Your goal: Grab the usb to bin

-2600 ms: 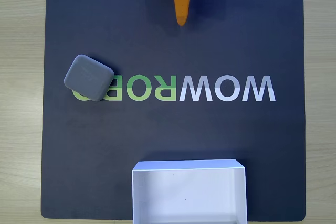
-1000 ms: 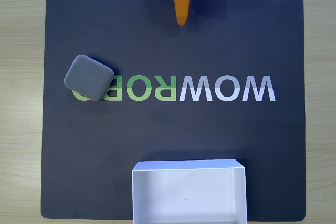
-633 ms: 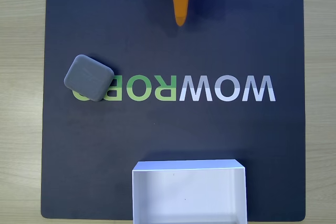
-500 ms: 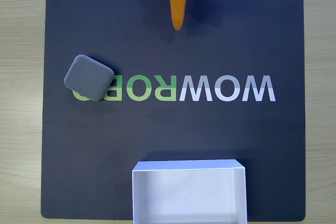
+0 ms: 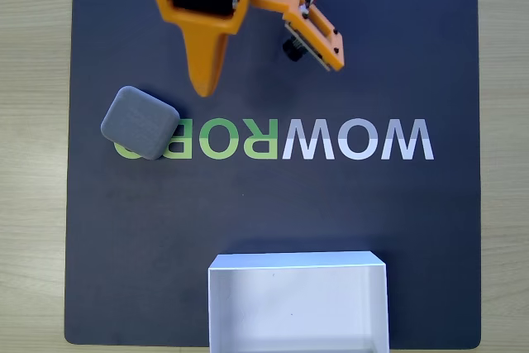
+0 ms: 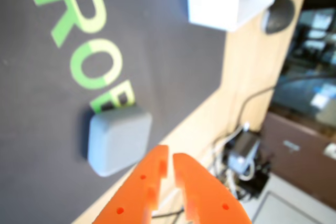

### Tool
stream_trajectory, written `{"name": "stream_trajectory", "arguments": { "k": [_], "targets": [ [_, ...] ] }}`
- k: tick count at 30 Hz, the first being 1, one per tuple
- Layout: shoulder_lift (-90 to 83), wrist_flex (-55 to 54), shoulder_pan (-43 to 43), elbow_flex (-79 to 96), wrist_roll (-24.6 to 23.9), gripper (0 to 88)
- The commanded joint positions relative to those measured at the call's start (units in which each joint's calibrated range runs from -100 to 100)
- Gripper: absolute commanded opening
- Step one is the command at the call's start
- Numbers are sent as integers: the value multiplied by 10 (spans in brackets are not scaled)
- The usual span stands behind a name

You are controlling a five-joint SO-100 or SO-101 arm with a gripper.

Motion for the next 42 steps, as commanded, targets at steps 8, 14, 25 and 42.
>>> {"name": "stream_trajectory", "arguments": {
  "k": [8, 14, 25, 42],
  "targets": [
    [251, 214, 109, -264, 2, 14],
    [368, 358, 132, -395, 2, 32],
    [452, 385, 137, -470, 2, 442],
    [642, 385, 137, -610, -2, 485]
  ]
}}
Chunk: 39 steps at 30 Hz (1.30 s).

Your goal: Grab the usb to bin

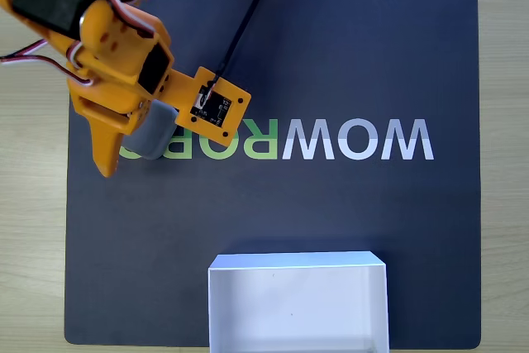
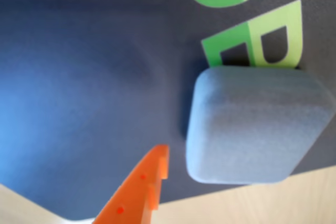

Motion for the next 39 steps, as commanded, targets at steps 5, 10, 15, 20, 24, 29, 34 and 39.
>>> {"name": "stream_trajectory", "arguments": {
  "k": [5, 10, 15, 20, 24, 29, 34, 39],
  "targets": [
    [46, 3, 5, -70, -1, 485],
    [76, 3, 6, -77, 0, 484],
    [96, 3, 6, -77, 0, 484],
    [121, 21, 11, -109, -3, 484],
    [148, 51, 12, -149, -3, 484],
    [174, 71, 18, -178, -3, 484],
    [178, 72, 18, -184, -3, 483],
    [177, 69, 18, -185, -3, 364]
  ]
}}
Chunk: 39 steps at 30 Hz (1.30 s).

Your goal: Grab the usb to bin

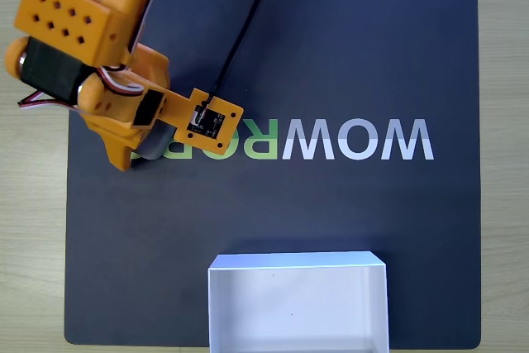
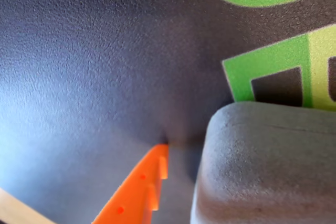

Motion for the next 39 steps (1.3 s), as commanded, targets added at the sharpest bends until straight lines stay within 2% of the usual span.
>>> {"name": "stream_trajectory", "arguments": {
  "k": [1, 7, 10, 16, 23, 32, 36, 39],
  "targets": [
    [-11, -2, 7, -33, -3, 327],
    [-13, -9, 7, -33, 0, 131],
    [-14, -16, 8, -33, 1, 63],
    [-88, -16, -4, -31, 2, 56],
    [-222, -48, -97, -33, 25, 56],
    [-375, -50, -243, -76, 21, 56],
    [-412, -43, -272, -75, 19, 51],
    [-414, -51, -272, -79, 1, 51]
  ]
}}
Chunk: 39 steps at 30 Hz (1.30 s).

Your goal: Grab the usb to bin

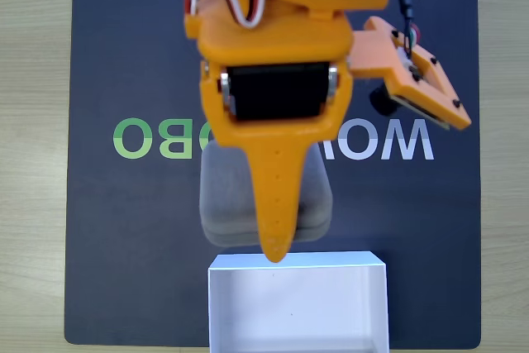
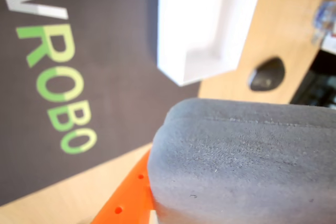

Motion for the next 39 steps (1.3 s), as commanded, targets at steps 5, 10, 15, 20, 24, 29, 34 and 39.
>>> {"name": "stream_trajectory", "arguments": {
  "k": [5, 10, 15, 20, 24, 29, 34, 39],
  "targets": [
    [37, -10, -3, -96, -17, 54],
    [179, -10, -4, -220, -17, 55],
    [336, -44, -5, -328, -15, 55],
    [436, -104, -15, -366, -12, 55],
    [471, -161, -25, -375, -12, 55],
    [489, -205, -30, -374, -11, 55],
    [491, -208, -31, -374, -12, 56],
    [486, -211, -30, -367, -12, 57]
  ]
}}
